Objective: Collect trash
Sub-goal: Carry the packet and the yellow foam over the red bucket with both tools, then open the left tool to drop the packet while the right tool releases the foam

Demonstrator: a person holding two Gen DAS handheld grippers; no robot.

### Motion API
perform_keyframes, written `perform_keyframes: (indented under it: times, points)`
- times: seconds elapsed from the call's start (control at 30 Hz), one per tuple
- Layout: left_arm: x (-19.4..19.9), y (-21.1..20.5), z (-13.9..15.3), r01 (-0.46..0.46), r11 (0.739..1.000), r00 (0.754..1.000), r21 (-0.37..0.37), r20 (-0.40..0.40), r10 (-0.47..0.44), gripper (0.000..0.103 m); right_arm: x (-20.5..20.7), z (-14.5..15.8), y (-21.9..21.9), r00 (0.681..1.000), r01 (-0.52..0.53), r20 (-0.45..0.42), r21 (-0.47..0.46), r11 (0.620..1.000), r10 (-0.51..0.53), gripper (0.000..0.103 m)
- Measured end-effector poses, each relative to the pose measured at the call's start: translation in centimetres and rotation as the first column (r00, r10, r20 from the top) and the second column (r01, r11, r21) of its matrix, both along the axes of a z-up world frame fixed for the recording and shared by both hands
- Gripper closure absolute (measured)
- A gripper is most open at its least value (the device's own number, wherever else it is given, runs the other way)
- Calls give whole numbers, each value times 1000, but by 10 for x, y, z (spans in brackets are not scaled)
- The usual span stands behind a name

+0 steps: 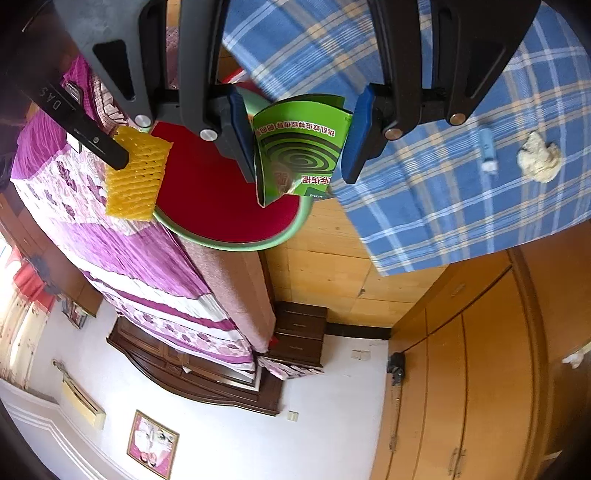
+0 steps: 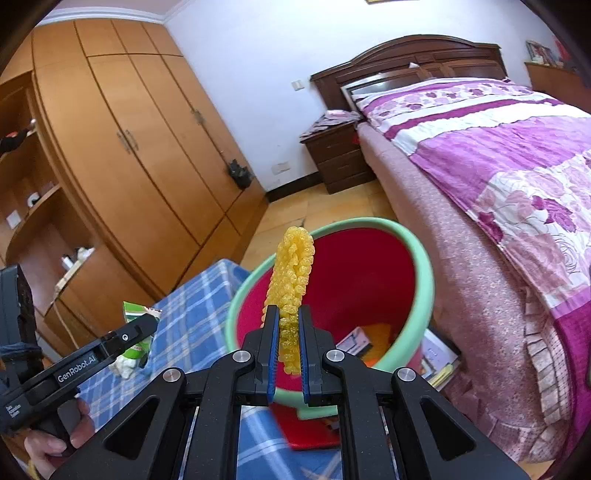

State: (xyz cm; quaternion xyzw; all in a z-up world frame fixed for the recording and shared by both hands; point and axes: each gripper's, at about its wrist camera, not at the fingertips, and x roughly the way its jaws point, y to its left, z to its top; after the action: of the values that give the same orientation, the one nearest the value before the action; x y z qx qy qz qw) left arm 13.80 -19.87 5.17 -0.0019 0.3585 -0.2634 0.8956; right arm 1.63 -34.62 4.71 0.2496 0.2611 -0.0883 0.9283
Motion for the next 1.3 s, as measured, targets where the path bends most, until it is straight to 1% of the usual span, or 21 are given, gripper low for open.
perform_keyframes:
  times: [0.33,0.7,0.83,0.97,1.2,1.3]
  points:
    - [11,-44,-16,79,997,997,27,-22,-78,56,4,-15,-26,998,52,-43,6,999,-51,94]
    - [21,-79,-38,139,988,990,62,-50,-136,55,7,-28,-47,992,96,-79,17,995,-94,94]
    - [23,-86,-44,148,987,987,66,-66,-143,55,9,-33,-53,991,102,-90,24,994,-100,94]
    - [25,-88,-49,147,986,987,78,-82,-141,50,10,-37,-57,990,105,-99,31,994,-102,94]
    - [28,-84,-52,124,990,989,73,-93,-118,49,14,-43,-61,989,102,-111,42,994,-96,93]
    - [28,-79,-52,112,991,990,67,-97,-105,49,15,-44,-61,990,92,-110,46,995,-86,91]
